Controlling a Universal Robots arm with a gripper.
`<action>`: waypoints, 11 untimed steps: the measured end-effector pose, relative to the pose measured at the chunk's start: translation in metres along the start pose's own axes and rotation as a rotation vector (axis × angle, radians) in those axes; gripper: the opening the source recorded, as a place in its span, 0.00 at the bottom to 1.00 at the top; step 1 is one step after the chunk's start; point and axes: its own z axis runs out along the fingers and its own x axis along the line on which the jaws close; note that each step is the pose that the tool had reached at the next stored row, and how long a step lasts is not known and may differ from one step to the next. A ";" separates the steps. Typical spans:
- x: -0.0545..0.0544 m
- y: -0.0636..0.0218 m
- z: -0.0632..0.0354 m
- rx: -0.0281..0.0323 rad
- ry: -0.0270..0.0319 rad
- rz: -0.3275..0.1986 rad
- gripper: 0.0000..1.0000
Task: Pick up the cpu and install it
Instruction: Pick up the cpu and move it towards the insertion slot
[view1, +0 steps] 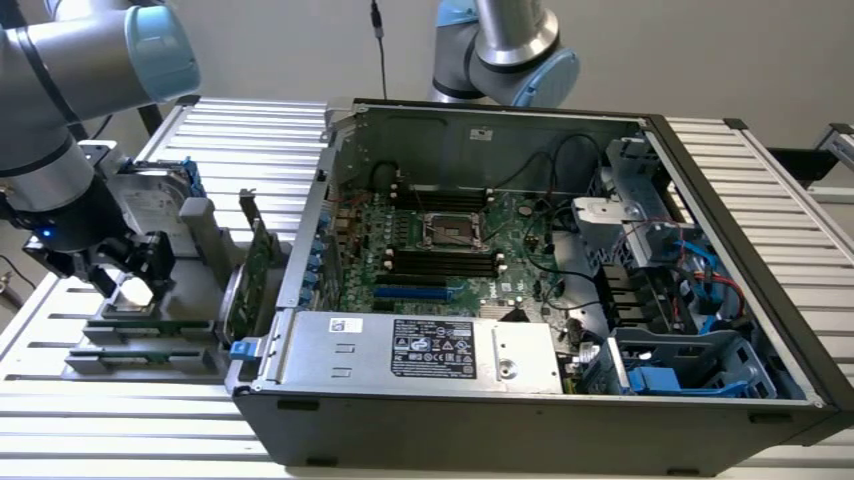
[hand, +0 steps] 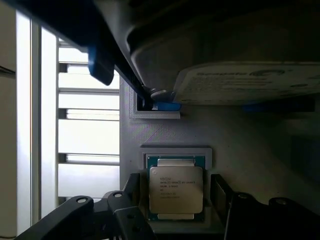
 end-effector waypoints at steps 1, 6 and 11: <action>0.000 -0.0001 0.0000 -0.0005 0.0000 0.000 0.67; 0.000 -0.0004 0.0001 -0.0028 -0.0001 0.000 0.58; 0.000 -0.0007 0.0001 -0.0044 0.0000 0.000 0.55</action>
